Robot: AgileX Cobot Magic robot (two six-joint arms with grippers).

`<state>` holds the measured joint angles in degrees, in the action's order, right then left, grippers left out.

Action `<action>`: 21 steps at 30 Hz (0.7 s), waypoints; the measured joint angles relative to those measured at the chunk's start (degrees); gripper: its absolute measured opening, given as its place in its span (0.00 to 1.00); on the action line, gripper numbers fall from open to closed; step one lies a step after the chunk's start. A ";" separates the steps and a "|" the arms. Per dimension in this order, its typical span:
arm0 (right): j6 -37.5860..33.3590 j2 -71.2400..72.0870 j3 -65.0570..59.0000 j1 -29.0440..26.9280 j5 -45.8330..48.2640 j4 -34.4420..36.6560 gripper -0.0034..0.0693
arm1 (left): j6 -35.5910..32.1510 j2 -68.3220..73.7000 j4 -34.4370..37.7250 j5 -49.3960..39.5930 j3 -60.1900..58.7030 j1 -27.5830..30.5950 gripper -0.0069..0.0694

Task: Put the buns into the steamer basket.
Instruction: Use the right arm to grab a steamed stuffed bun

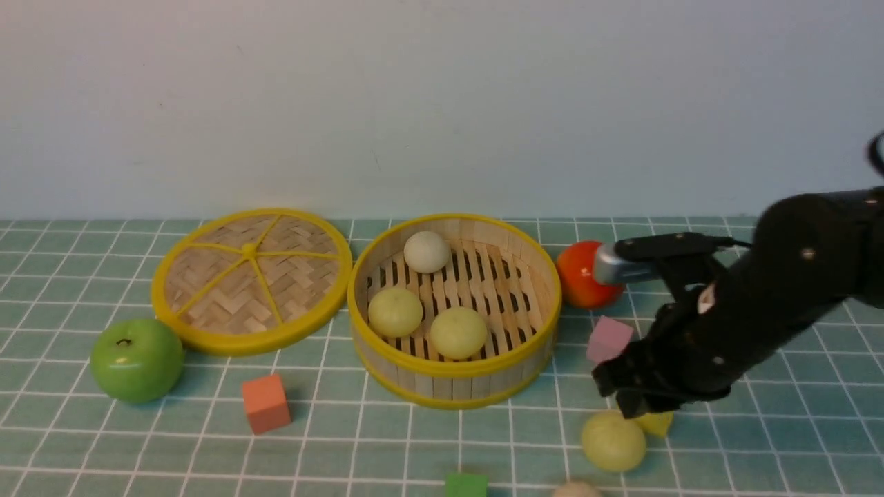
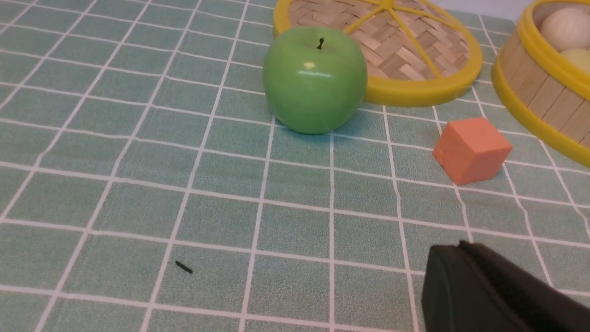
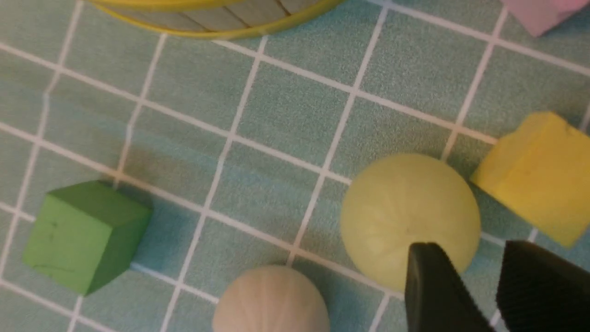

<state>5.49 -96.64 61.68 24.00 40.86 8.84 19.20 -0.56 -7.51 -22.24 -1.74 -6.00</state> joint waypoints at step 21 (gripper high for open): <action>6.16 -6.48 2.59 1.81 1.24 -0.94 0.38 | 0.00 0.00 0.00 0.00 0.00 0.00 0.14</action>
<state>11.65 -103.12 64.27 25.81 42.09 7.90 19.20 -0.56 -7.51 -22.24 -1.74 -6.00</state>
